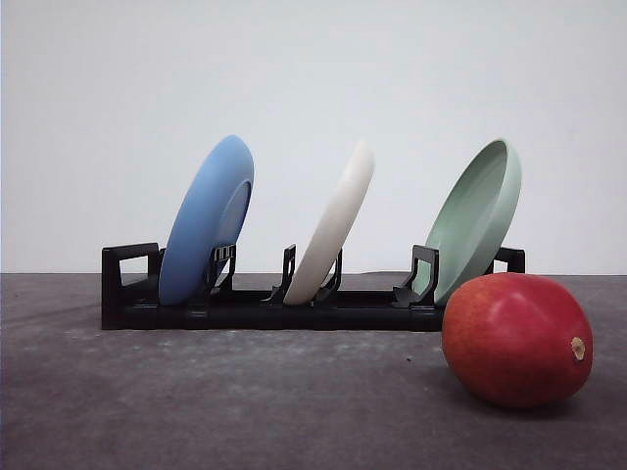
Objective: Place pomegranate in white plate
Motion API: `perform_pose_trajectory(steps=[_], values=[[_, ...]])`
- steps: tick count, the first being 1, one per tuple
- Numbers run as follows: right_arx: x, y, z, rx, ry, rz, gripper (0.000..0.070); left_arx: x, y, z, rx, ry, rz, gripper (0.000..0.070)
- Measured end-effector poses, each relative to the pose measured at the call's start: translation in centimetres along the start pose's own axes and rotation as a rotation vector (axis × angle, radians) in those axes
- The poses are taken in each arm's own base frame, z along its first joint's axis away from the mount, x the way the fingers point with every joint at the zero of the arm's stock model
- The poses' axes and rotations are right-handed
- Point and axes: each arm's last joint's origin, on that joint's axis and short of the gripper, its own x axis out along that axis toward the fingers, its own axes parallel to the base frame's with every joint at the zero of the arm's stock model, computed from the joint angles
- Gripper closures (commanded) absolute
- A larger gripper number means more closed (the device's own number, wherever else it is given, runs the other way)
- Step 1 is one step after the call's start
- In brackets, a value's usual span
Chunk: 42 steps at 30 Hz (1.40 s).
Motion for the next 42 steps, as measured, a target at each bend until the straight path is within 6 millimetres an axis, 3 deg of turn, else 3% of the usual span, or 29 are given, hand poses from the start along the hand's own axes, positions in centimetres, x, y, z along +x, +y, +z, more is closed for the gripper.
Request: perform_pose_trajectory(steps=[7, 20, 30, 36, 42], values=[[0.0, 0.0, 0.1, 0.000, -0.014, 0.000, 0.0669, 0.0, 0.0, 0.1, -0.121, -0.007, -0.001, 0.0700], [-0.3, 0.0, 2.4, 0.008, -0.247, 0.005, 0.0694, 0.0, 0.0, 0.6, -0.320, -0.061, -0.014, 0.0700], [-0.6, 0.0, 3.3, 0.230, -0.305, 0.010, 0.0694, -0.4, -0.2, 2.6, -0.314, -0.229, -0.055, 0.0698], [-1.9, 0.1, 6.5, 0.319, -0.249, 0.020, 0.0694, -1.8, -0.5, 5.7, -0.319, -0.219, -0.027, 0.0697], [-3.5, 0.2, 9.5, 0.326, -0.071, 0.008, 0.0694, -3.1, -0.8, 8.5, -0.333, -0.075, 0.009, 0.0697]])
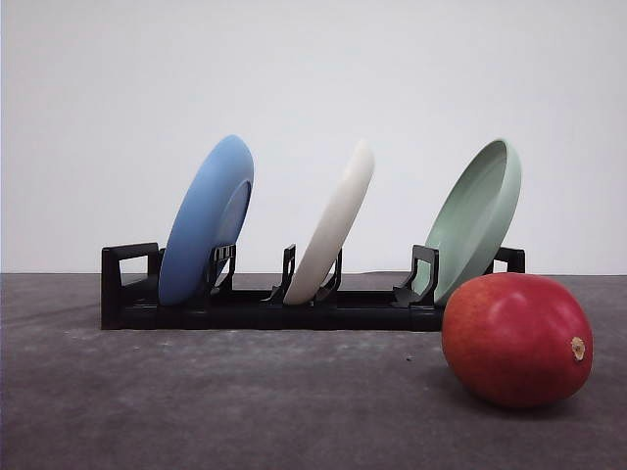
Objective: Place pomegranate in white plate
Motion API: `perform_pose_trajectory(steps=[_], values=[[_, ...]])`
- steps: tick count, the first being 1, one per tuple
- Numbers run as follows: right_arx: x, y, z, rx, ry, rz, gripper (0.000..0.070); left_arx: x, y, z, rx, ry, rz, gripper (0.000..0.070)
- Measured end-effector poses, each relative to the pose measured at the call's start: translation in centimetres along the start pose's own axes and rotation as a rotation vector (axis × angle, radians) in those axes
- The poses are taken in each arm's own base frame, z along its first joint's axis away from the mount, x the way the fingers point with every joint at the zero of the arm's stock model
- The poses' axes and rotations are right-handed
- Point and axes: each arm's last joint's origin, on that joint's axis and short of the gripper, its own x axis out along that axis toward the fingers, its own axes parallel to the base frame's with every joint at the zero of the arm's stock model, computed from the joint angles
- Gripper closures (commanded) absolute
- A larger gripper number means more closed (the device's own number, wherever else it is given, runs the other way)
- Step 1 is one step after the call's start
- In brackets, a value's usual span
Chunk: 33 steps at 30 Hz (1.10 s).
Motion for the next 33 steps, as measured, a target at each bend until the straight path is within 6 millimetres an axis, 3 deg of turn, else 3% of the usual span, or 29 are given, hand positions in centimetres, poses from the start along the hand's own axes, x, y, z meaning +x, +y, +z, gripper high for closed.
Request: perform_pose_trajectory(steps=[8, 15, 23, 33], values=[[0.2, 1.2, 2.3, -0.032, 0.207, 0.076, 0.0694, -1.1, -1.8, 4.0, 0.037, 0.130, 0.053, 0.0697], [2.1, 1.5, 1.7, -0.031, 0.390, 0.182, 0.0693, -0.5, -2.6, 5.6, 0.133, 0.305, 0.078, 0.0697], [3.2, 2.1, 0.9, -0.088, 0.475, 0.257, 0.0693, 1.5, -3.3, 5.1, 0.191, 0.502, -0.067, 0.0697], [3.0, 3.8, 0.4, -0.185, 0.500, 0.419, 0.0691, 2.9, -5.7, 3.8, 0.377, 0.586, -0.323, 0.0697]])
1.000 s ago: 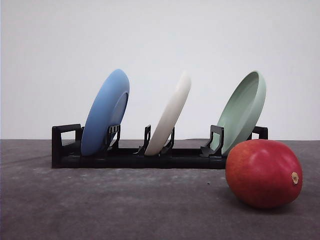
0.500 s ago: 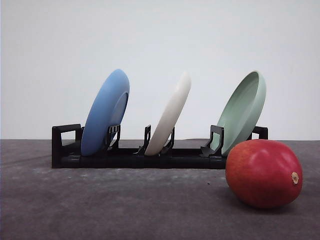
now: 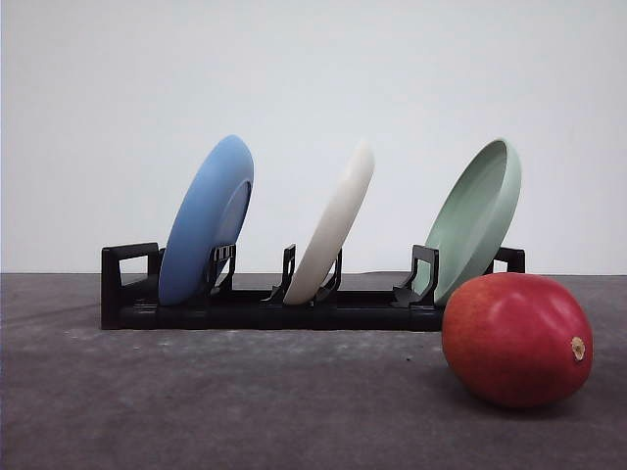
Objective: Place pomegranate in white plate
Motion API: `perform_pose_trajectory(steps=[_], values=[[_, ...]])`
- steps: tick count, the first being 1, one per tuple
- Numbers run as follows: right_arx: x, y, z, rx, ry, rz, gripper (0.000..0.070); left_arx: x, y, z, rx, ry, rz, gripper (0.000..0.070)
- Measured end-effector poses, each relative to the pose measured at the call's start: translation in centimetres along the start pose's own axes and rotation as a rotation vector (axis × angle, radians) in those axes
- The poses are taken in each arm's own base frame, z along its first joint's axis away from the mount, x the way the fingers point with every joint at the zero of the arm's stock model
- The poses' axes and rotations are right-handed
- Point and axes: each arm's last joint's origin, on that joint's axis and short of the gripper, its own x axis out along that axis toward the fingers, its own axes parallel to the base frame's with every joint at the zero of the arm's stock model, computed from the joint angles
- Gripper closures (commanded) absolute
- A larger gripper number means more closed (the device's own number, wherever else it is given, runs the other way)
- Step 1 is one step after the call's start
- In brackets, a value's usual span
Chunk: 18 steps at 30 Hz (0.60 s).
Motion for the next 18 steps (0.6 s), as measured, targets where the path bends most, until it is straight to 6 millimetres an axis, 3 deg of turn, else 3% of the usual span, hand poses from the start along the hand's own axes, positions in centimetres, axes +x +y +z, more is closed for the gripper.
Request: perform_pose_trajectory(steps=[8, 9, 12, 13, 18], values=[[0.09, 0.54, -0.10, -0.098, 0.012, 0.069, 0.0666, 0.53, -0.45, 0.01, 0.153, 0.025, -0.040, 0.0680], [0.09, 0.54, -0.09, -0.102, 0.012, 0.069, 0.0607, 0.53, -0.45, 0.01, 0.157, 0.025, -0.040, 0.0611], [0.09, 0.54, -0.10, -0.110, 0.012, 0.068, 0.0401, 0.45, -0.47, 0.06, 0.160, 0.015, -0.040, 0.0294], [0.09, 0.54, -0.10, -0.111, 0.012, 0.068, 0.0370, 0.44, -0.47, 0.11, 0.162, 0.008, -0.040, 0.0260], [0.09, 0.54, -0.10, -0.110, 0.012, 0.069, 0.0362, 0.46, -0.63, 0.32, 0.171, -0.013, -0.051, 0.0265]])
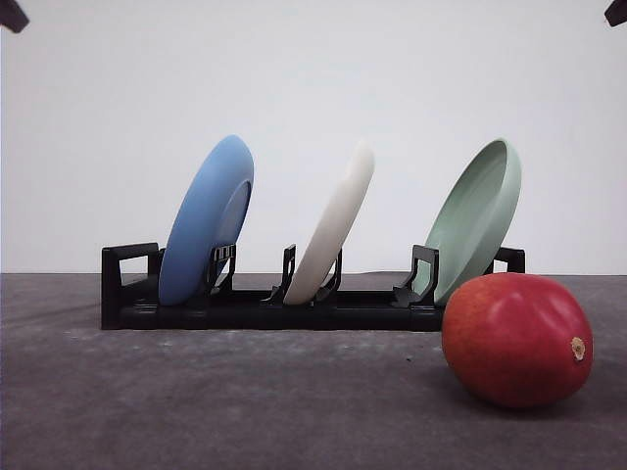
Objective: Place pomegranate in white plate
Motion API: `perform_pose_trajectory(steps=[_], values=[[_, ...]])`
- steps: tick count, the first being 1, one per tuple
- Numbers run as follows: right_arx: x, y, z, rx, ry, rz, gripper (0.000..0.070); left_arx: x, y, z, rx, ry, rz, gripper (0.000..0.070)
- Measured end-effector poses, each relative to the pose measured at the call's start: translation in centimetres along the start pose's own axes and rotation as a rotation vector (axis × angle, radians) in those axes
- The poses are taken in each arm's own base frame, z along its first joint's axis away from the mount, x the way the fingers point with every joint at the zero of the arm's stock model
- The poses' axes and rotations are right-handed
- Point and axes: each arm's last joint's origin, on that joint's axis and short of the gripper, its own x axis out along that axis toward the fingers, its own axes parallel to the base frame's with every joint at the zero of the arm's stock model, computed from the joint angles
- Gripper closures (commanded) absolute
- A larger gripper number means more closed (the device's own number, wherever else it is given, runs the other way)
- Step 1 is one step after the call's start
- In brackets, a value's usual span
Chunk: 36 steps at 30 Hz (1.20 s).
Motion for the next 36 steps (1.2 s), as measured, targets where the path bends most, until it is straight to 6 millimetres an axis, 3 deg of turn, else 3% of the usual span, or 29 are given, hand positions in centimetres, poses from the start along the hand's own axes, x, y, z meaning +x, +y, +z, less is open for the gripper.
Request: perform_pose_trajectory(steps=[8, 13, 23, 36], values=[[0.0, 0.1, 0.0, 0.000, 0.002, 0.032, 0.0362, 0.3, -0.7, 1.1, 0.054, -0.093, -0.065, 0.0268], [0.0, 0.1, 0.0, 0.004, 0.002, 0.048, 0.0362, 1.9, -1.4, 2.4, 0.125, -0.155, -0.121, 0.0269], [0.0, 0.1, 0.0, 0.013, 0.003, 0.051, 0.0362, 8.5, -3.2, 4.2, 0.191, -0.174, -0.176, 0.0276], [0.0, 0.1, 0.0, 0.013, 0.002, 0.051, 0.0362, 16.9, -6.3, 4.5, 0.226, -0.238, -0.155, 0.0277]])
